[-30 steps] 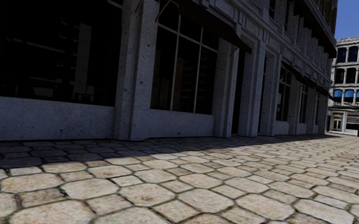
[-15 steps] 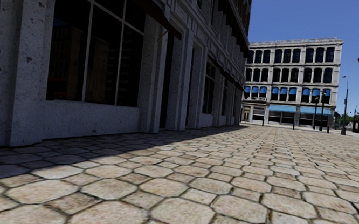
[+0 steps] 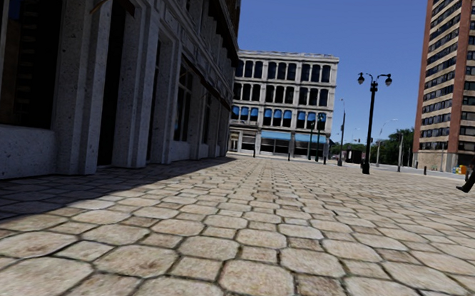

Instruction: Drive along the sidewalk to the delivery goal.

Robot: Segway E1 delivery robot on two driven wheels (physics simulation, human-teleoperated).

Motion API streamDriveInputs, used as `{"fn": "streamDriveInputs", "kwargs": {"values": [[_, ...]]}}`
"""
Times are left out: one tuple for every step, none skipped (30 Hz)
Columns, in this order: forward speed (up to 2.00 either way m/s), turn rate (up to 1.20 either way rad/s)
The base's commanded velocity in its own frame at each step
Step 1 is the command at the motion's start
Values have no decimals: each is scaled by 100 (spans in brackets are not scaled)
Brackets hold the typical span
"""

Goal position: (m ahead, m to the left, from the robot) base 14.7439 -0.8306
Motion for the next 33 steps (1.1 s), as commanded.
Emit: {"fn": "streamDriveInputs", "kwargs": {"values": [[200, -18], [200, -11], [200, -6], [200, 0], [200, 0], [200, 0], [200, 0], [200, 0], [200, 0], [200, 0], [200, 0], [200, 0], [200, 0], [200, 0], [200, 0], [200, 0], [200, 0], [200, 0], [200, -12], [200, -12], [200, -58], [200, -104], [200, -115], [200, -119], [200, -119], [200, -107], [200, -107], [200, -25], [200, -4], [200, 0], [200, 0], [200, 0], [200, 0]]}}
